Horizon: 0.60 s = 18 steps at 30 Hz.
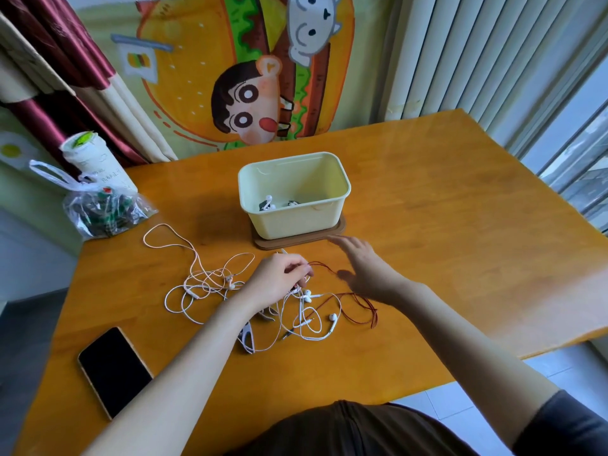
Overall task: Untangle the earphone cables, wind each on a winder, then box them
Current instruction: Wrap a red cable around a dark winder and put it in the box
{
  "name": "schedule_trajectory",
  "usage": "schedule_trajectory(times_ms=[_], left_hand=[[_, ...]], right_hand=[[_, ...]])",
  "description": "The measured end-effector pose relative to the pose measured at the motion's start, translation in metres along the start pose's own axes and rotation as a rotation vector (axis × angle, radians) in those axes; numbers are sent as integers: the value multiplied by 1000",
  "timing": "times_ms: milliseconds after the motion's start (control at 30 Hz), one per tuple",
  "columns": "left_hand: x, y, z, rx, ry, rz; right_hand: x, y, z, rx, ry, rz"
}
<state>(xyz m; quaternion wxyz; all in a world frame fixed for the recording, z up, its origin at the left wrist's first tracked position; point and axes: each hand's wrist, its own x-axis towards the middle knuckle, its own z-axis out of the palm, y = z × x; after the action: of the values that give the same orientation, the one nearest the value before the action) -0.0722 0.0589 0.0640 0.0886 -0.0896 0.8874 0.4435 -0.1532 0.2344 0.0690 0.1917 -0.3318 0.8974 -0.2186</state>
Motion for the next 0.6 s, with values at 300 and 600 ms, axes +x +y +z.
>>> schedule_trajectory(times_ms=[300,600], left_hand=[[-7,2,-6,-111,-22,-34],[-13,-7,-3,-312,-118,-92]], right_hand=[[2,-12,5,293,93,-113],[2,-7,8,332,233,-22]])
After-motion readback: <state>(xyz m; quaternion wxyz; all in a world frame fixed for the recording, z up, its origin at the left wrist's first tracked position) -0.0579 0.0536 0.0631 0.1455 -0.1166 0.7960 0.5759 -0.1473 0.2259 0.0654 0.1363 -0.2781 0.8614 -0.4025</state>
